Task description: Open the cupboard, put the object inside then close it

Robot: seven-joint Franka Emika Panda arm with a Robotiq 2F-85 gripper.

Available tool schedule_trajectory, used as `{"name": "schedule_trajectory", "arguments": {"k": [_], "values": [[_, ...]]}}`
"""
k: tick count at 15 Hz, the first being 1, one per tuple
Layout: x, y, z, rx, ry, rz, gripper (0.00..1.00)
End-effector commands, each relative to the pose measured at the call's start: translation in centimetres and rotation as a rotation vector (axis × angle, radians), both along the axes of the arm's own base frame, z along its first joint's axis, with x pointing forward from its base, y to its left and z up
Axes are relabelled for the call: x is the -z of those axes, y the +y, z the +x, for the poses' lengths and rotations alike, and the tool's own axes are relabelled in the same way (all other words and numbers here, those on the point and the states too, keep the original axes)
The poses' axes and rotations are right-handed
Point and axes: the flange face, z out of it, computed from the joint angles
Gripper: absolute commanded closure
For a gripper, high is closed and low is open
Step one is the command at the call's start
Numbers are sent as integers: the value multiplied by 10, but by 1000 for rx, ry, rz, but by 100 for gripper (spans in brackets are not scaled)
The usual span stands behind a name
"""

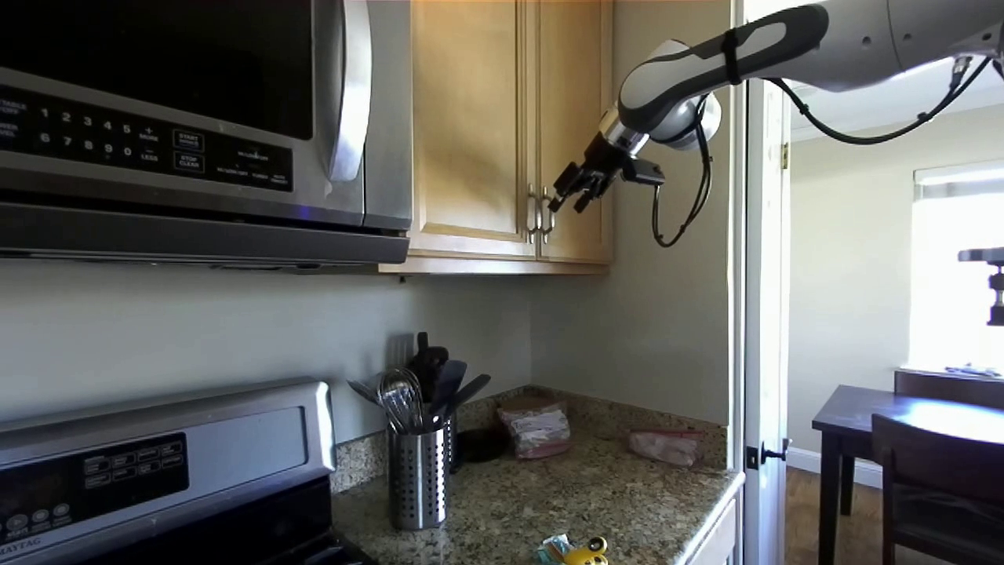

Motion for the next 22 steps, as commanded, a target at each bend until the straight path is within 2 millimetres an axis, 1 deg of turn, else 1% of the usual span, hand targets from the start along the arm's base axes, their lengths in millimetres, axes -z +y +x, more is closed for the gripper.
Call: {"name": "schedule_trajectory", "arguments": {"k": [1,4,6,7,9,11,12,13,14,17,20,21,22], "values": [[0,-16,-8,40,-5,23,1],[9,-22,7,50,-11,43,16],[16,-22,18,49,-3,57,26],[20,-22,25,47,-3,68,24],[26,-22,35,46,-5,83,23],[26,-22,44,48,-15,91,21],[24,-23,46,48,-21,88,40],[21,-23,48,49,-21,84,46],[20,-23,50,47,-26,80,47],[10,-22,47,45,-32,58,69],[8,-20,41,45,-22,41,88],[9,-19,39,43,-18,37,93],[11,-19,38,39,-15,35,93]]}}
